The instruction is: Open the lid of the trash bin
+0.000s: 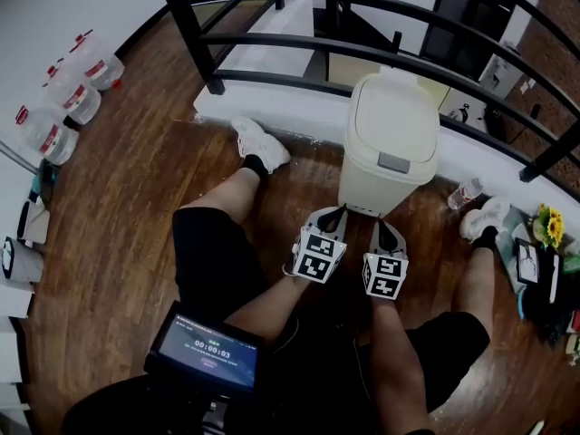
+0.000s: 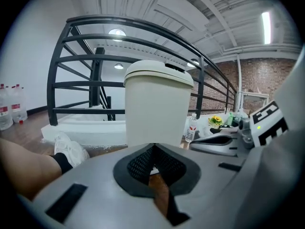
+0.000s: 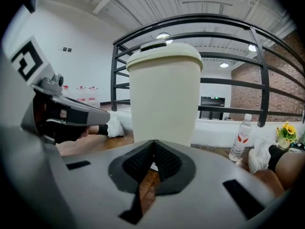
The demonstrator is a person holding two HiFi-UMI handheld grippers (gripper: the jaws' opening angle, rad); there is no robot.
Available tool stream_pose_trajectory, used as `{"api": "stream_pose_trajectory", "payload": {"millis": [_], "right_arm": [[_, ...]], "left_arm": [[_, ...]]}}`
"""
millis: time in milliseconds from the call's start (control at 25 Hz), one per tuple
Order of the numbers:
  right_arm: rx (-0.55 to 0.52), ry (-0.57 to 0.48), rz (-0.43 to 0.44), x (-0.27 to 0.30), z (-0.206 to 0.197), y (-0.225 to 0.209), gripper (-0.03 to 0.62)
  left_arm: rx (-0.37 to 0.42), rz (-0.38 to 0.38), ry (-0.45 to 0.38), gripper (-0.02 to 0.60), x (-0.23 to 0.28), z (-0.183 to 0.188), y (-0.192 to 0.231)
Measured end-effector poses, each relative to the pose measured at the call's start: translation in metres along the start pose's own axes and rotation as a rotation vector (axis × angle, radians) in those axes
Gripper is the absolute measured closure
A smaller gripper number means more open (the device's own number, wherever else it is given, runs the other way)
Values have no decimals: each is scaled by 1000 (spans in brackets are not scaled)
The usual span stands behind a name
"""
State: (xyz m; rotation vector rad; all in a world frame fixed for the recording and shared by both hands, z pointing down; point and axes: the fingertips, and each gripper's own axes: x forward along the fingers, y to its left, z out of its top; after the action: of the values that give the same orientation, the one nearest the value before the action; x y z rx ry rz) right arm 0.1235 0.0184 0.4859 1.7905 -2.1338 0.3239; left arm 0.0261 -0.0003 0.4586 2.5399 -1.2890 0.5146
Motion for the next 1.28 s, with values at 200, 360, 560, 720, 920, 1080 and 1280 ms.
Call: {"api": "stream_pose_trajectory", "payload": {"millis": [200, 360, 560, 720, 920, 1080, 1280], "right_arm": [[-9, 41, 7, 16, -7, 2, 589], [11, 66, 15, 24, -13, 5, 589], [24, 114, 33, 41, -23, 7, 589], [24, 177, 82, 59, -36, 5, 589], [39, 240, 115, 74, -48, 13, 589], [43, 282, 100, 83, -55, 16, 589], [96, 342, 50, 95, -71, 8, 589]], "left_arm": [[2, 6, 10, 583, 10, 3, 15], [-9, 9, 29, 583, 17, 0, 23], [37, -9, 49, 583, 31, 1, 26], [18, -27, 65, 583, 37, -1, 33], [33, -24, 90, 583, 43, -1, 50], [32, -25, 100, 583, 51, -6, 59], [2, -39, 147, 583, 60, -17, 59]]}}
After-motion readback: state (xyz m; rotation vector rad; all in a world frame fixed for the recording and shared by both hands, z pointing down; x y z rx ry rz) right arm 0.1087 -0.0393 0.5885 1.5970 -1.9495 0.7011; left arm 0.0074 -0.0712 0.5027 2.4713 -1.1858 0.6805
